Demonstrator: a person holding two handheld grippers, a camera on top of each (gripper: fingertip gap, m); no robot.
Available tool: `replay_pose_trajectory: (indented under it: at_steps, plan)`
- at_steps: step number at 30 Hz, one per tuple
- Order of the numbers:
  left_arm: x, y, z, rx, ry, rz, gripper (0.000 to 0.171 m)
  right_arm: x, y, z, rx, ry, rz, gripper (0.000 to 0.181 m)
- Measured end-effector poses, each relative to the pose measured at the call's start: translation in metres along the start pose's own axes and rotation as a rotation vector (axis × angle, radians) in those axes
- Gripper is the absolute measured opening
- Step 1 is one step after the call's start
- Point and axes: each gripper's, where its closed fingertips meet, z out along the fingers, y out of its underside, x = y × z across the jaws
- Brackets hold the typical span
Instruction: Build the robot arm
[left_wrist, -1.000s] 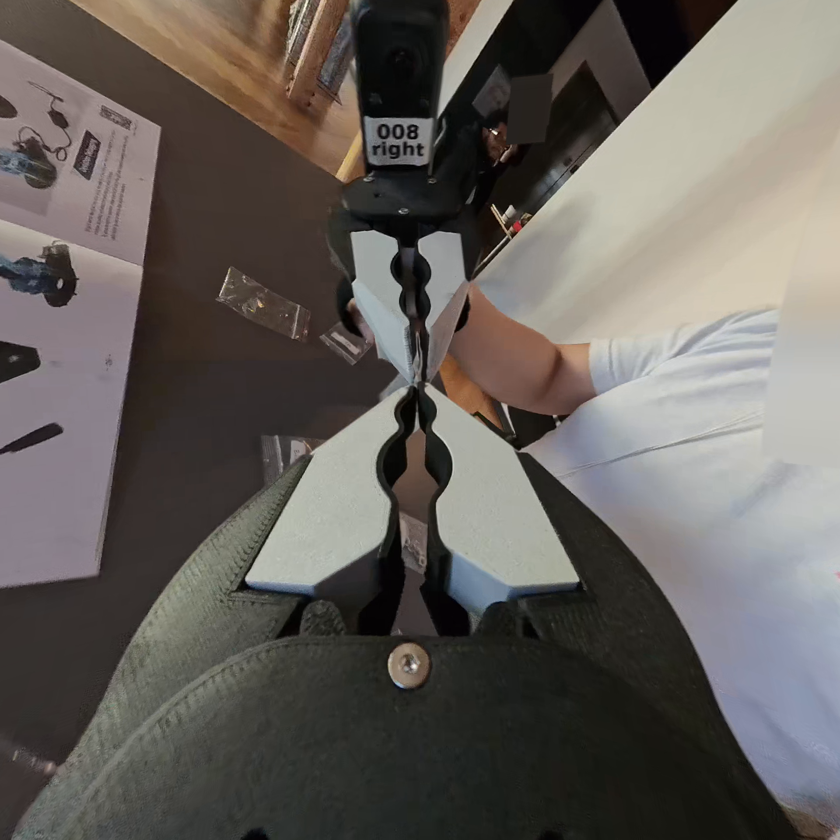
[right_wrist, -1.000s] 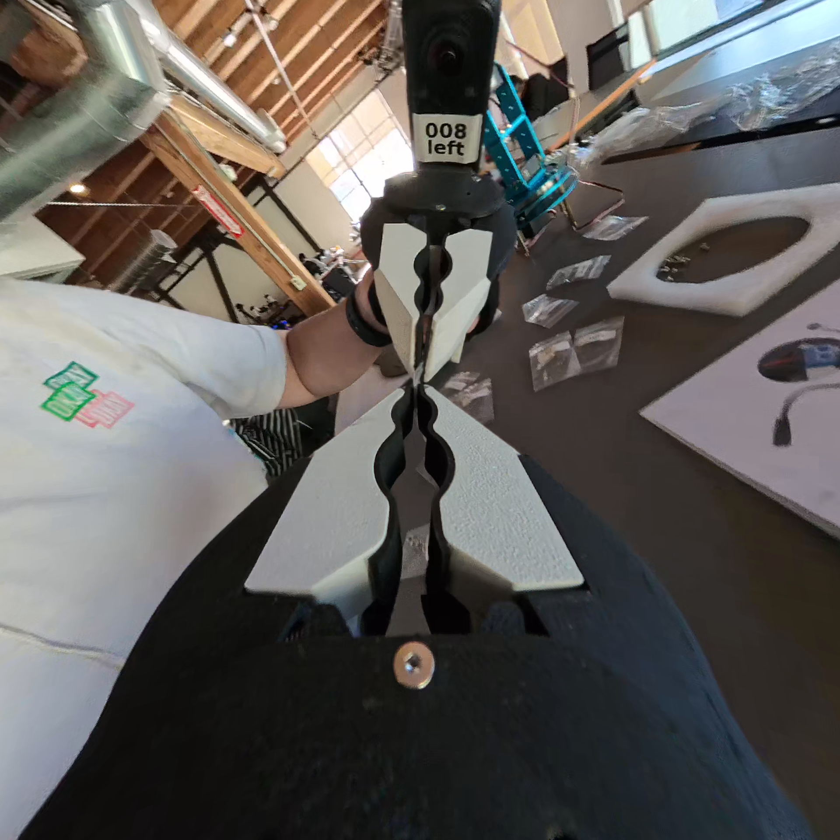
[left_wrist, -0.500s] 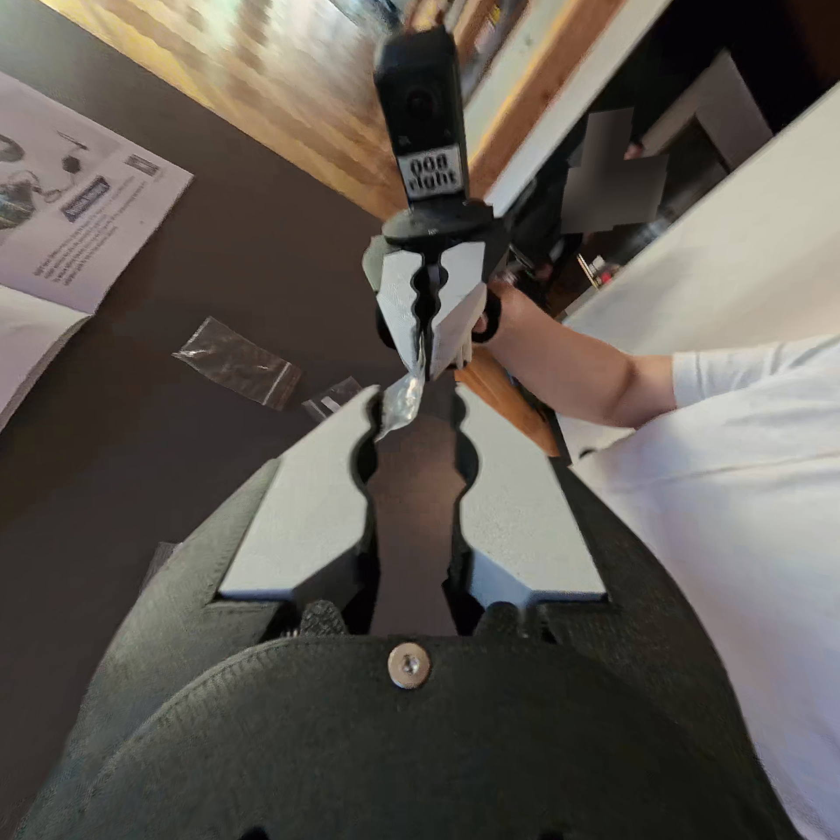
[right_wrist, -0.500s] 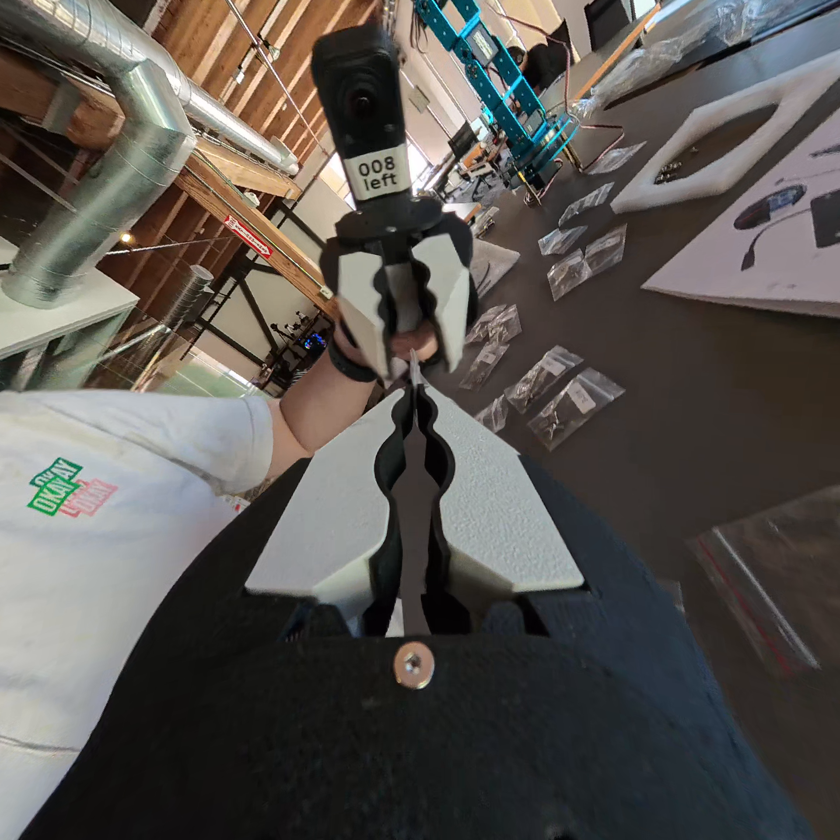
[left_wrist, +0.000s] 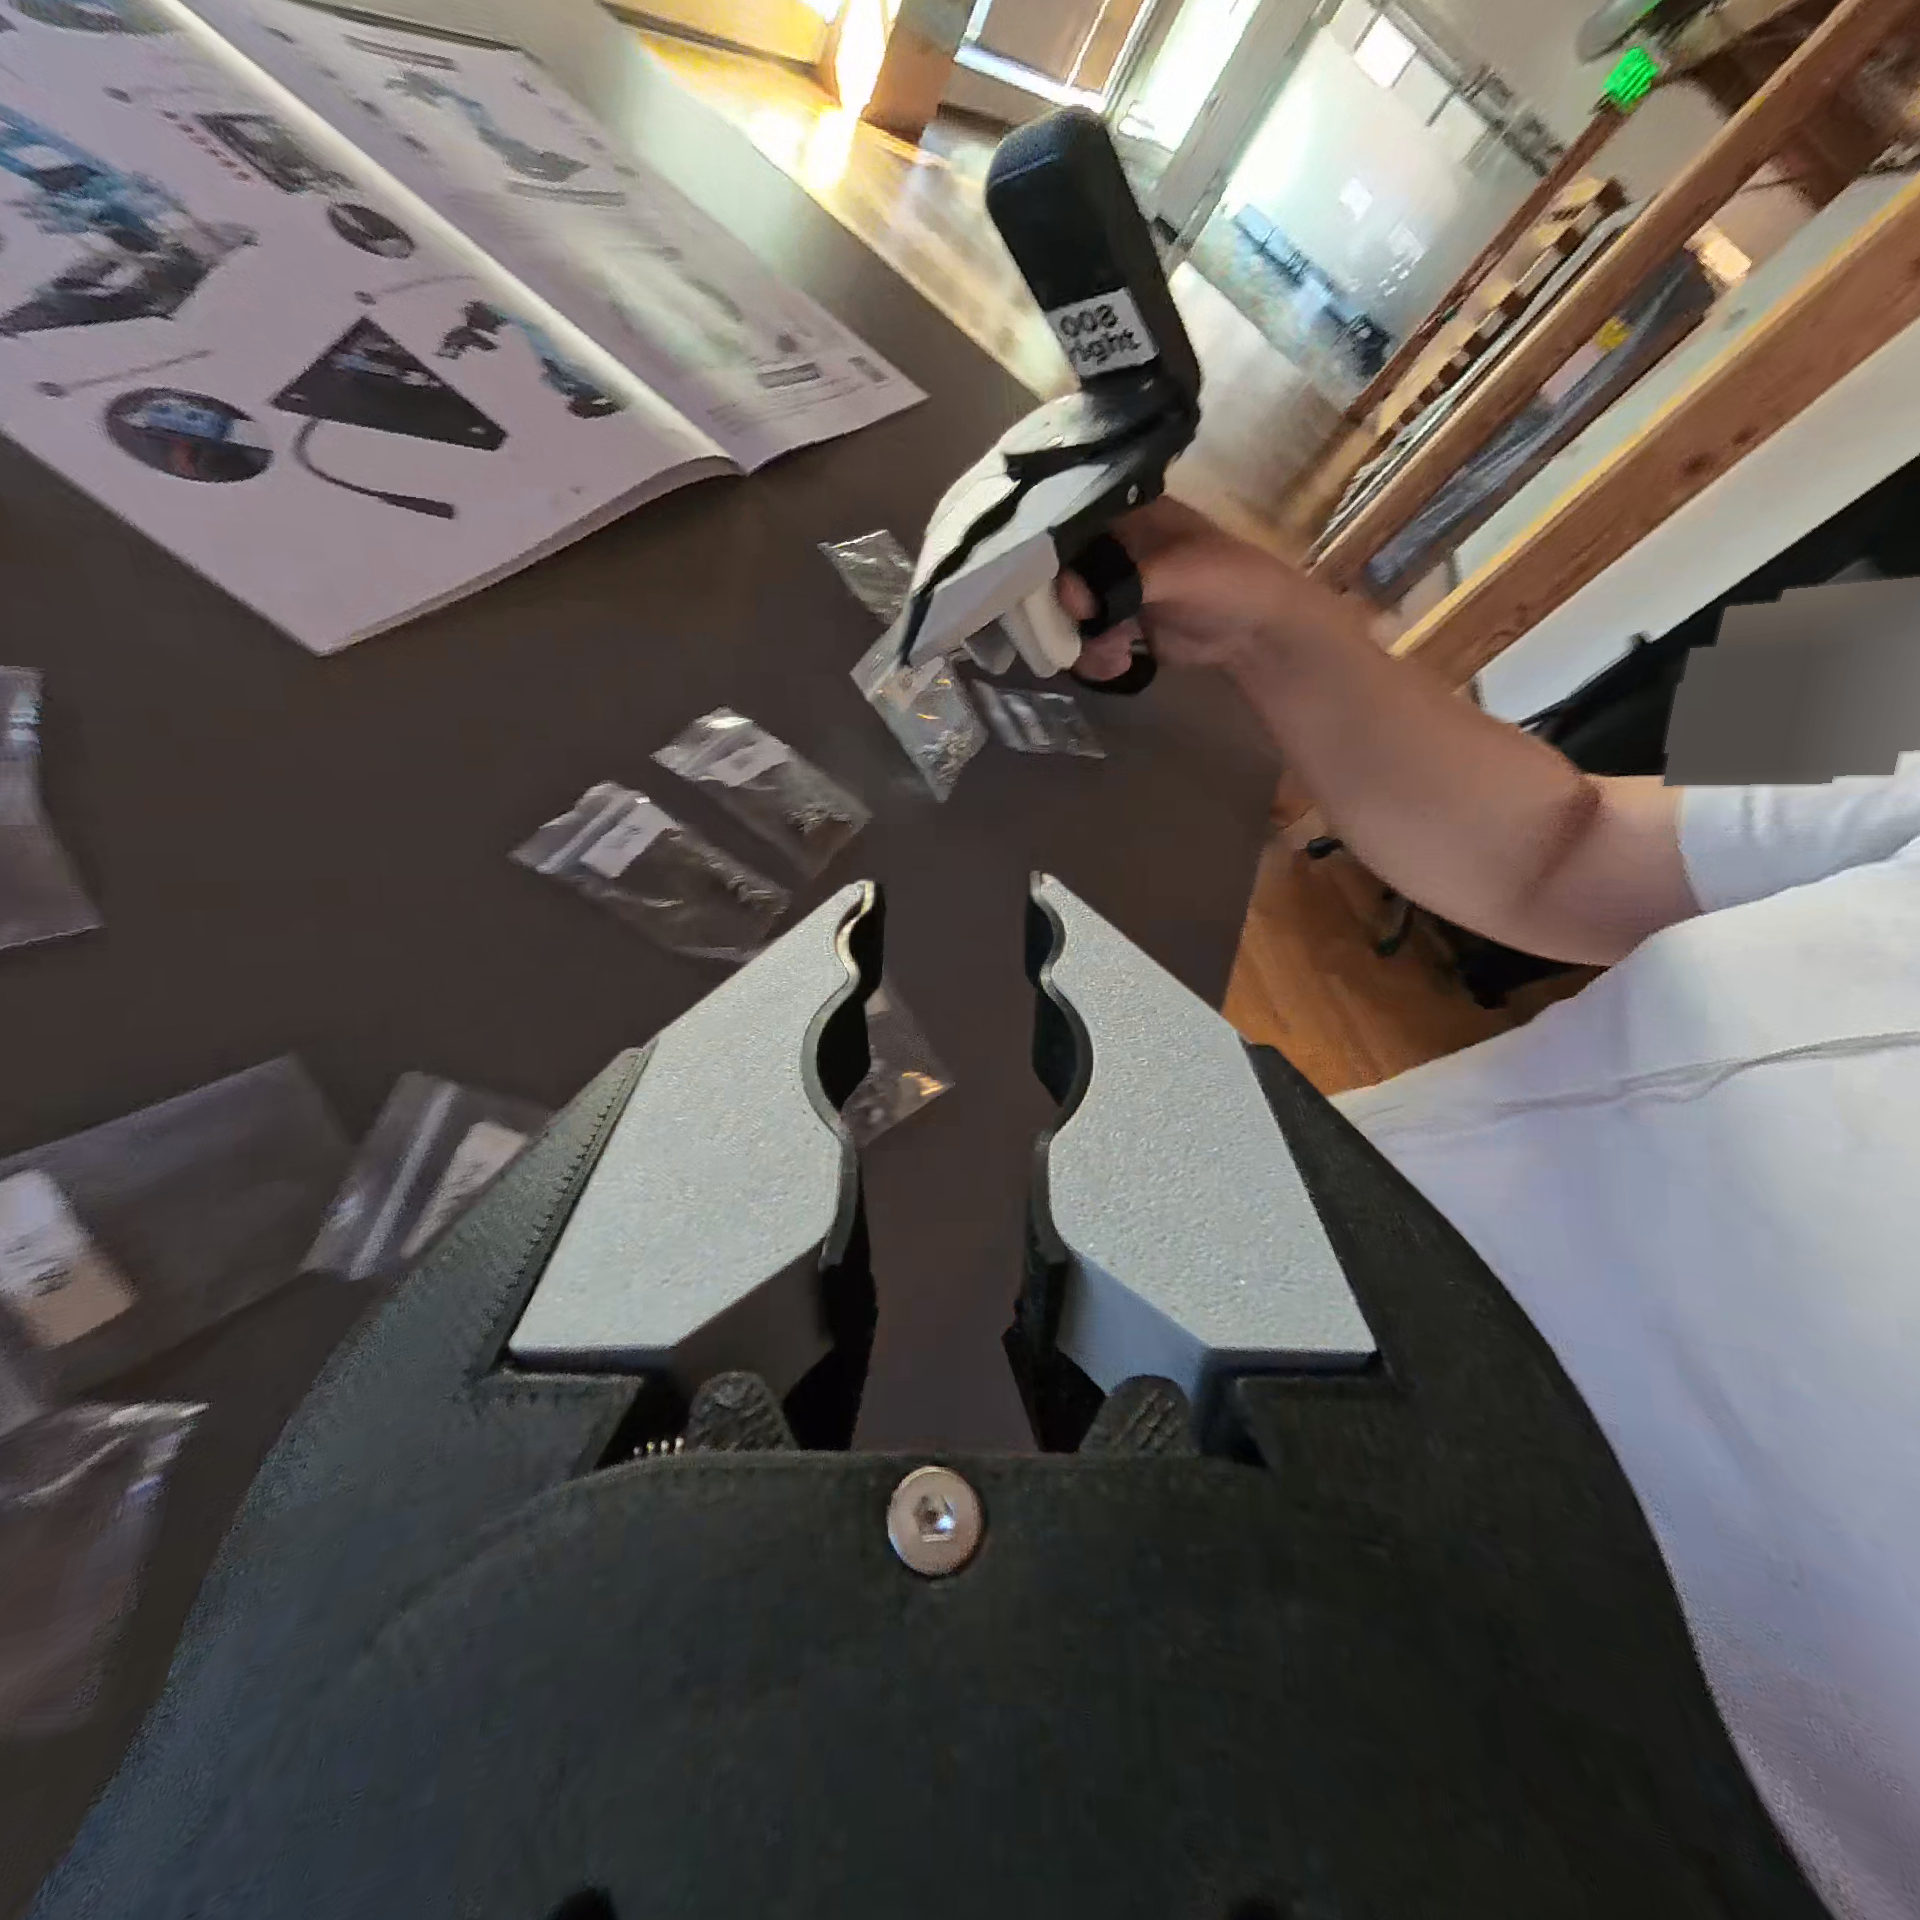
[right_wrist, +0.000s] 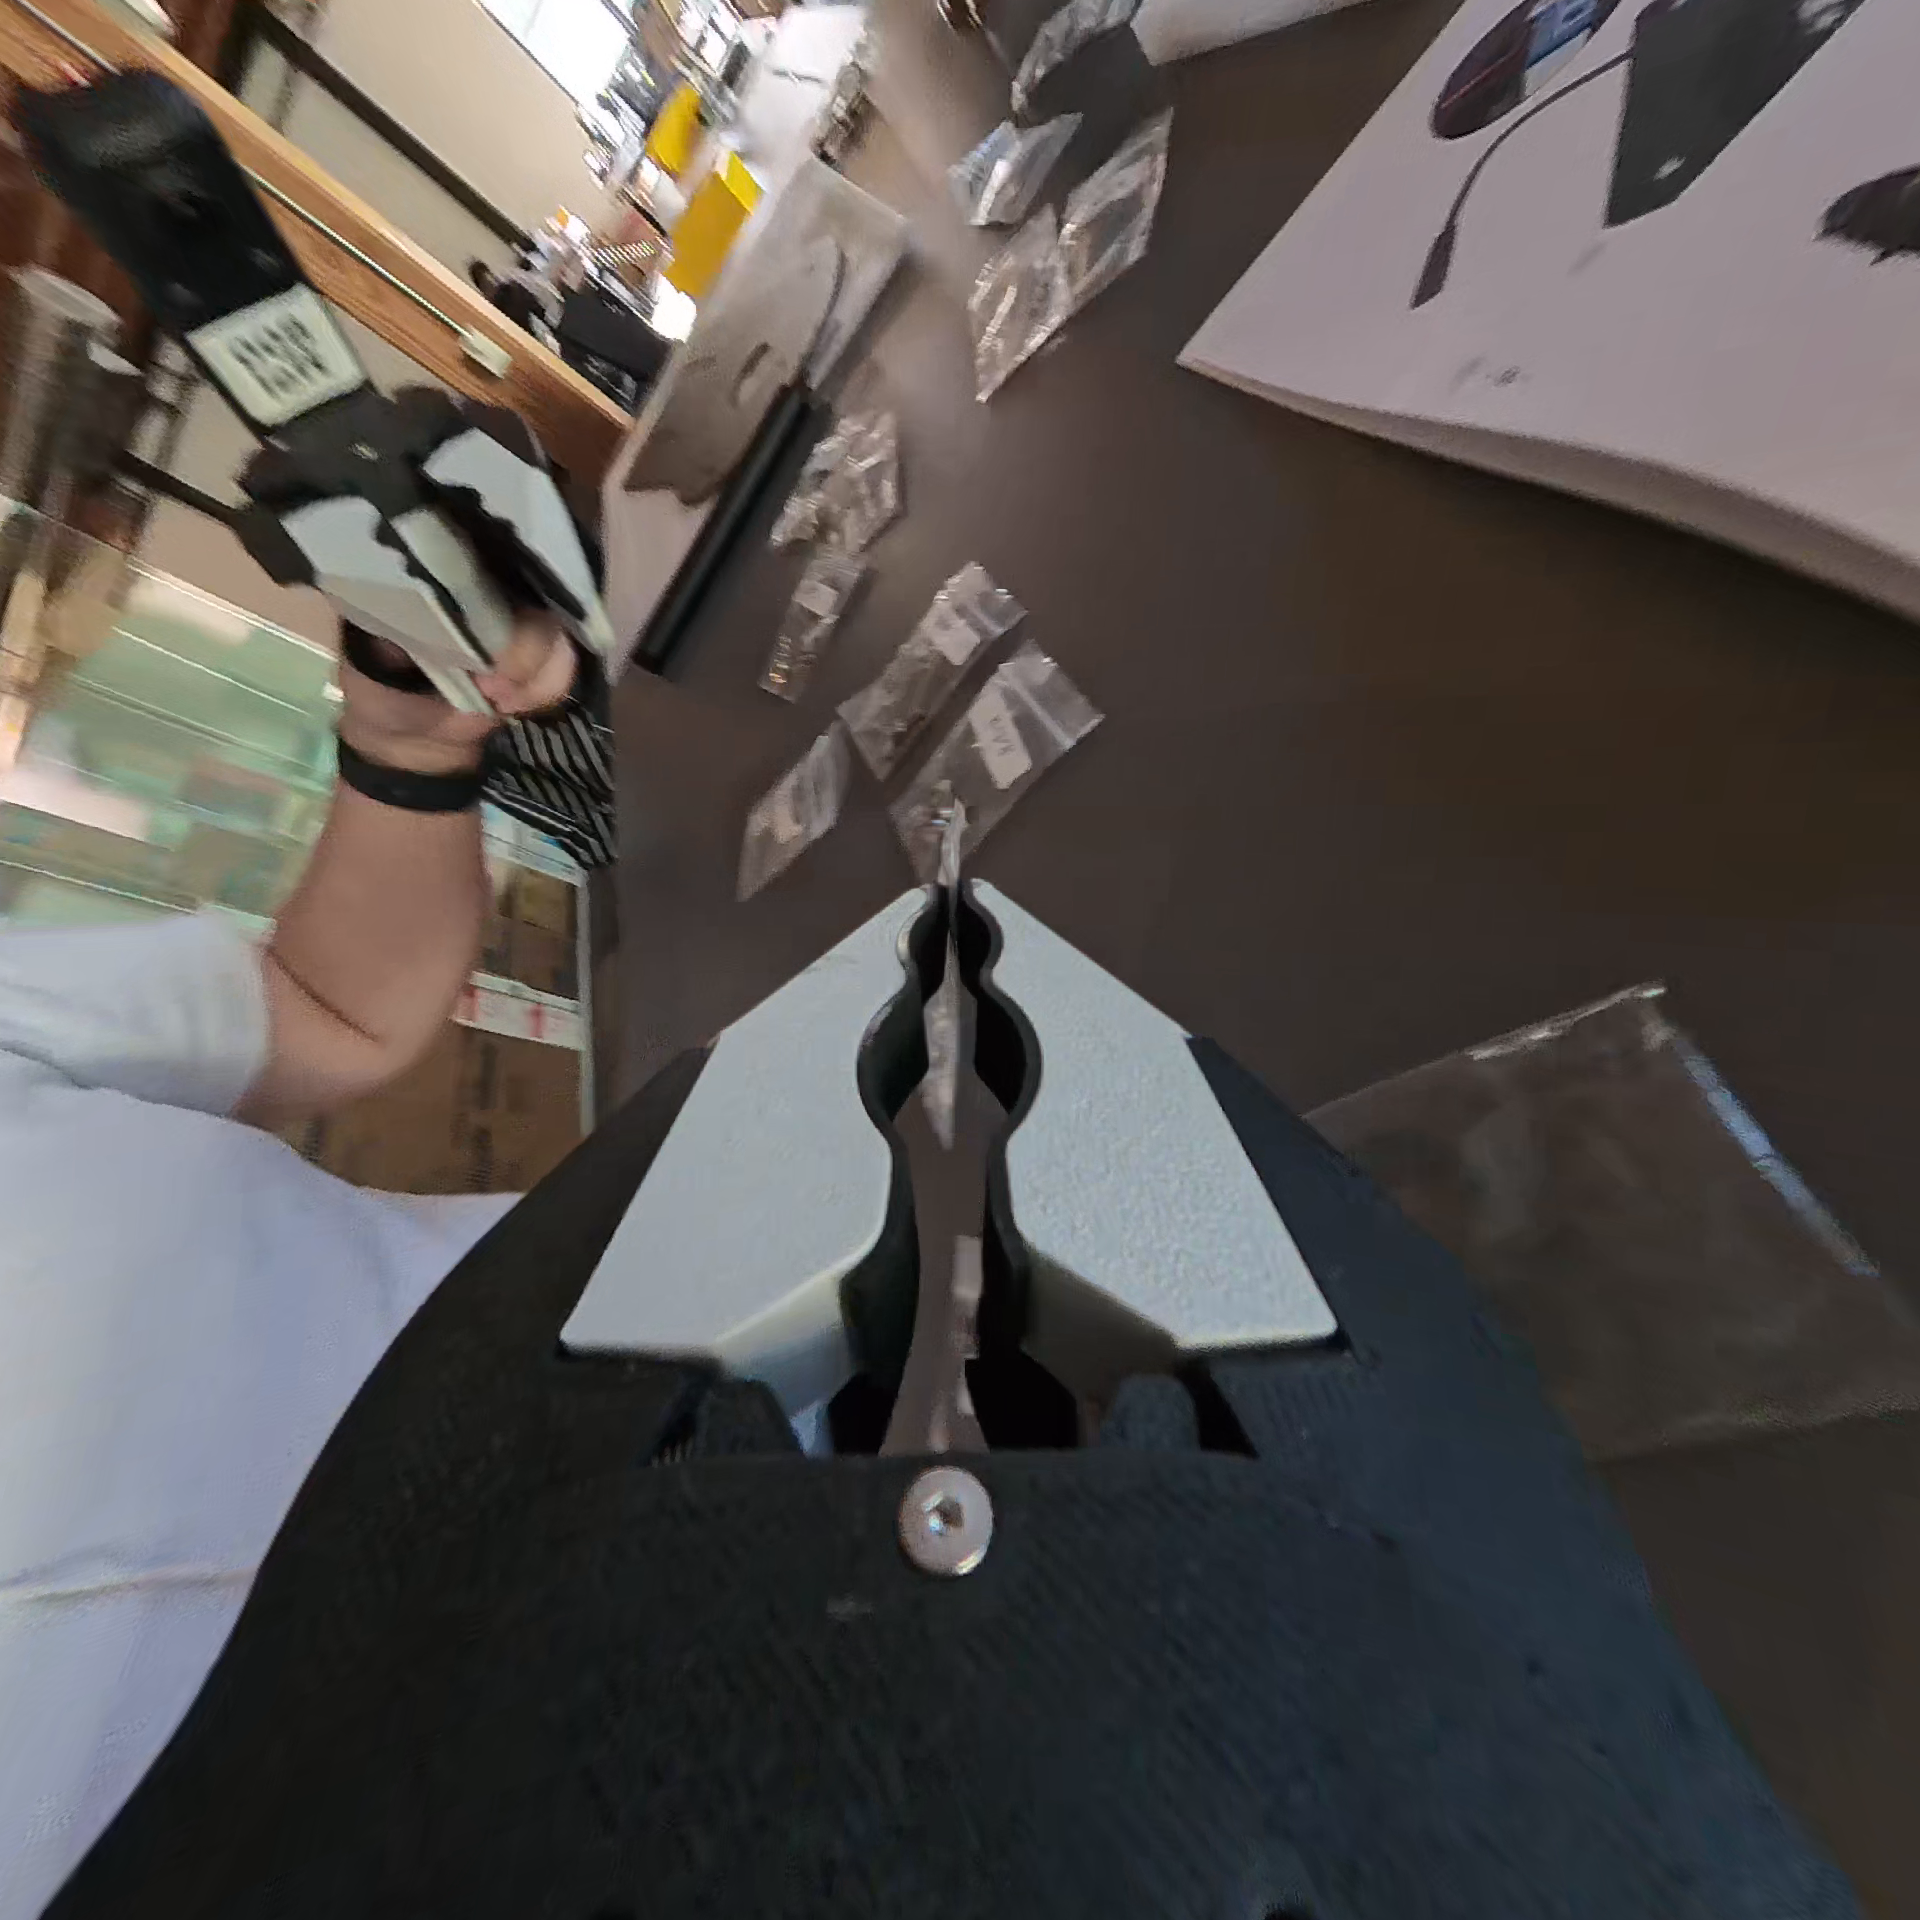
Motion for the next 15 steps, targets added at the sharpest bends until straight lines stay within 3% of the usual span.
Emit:
replay_pose_trajectory:
  at_steps: [3,7,10,15]
  plan:
    - [-0.027,-0.007,-0.009,-0.022,-0.075,0.057,0.025,0.018,-0.007,0.003,-0.012,0.079,-0.059,0.002]
    - [-0.074,-0.029,-0.014,-0.022,-0.148,0.105,0.026,0.038,-0.015,0.0,-0.026,0.188,-0.158,0.025]
    - [-0.12,-0.051,-0.018,-0.066,-0.222,0.18,0.031,0.04,-0.034,-0.009,0.051,0.248,-0.285,0.031]
    - [-0.192,-0.074,-0.004,-0.287,-0.321,0.446,0.034,0.042,-0.08,-0.027,0.283,0.277,-0.417,0.03]
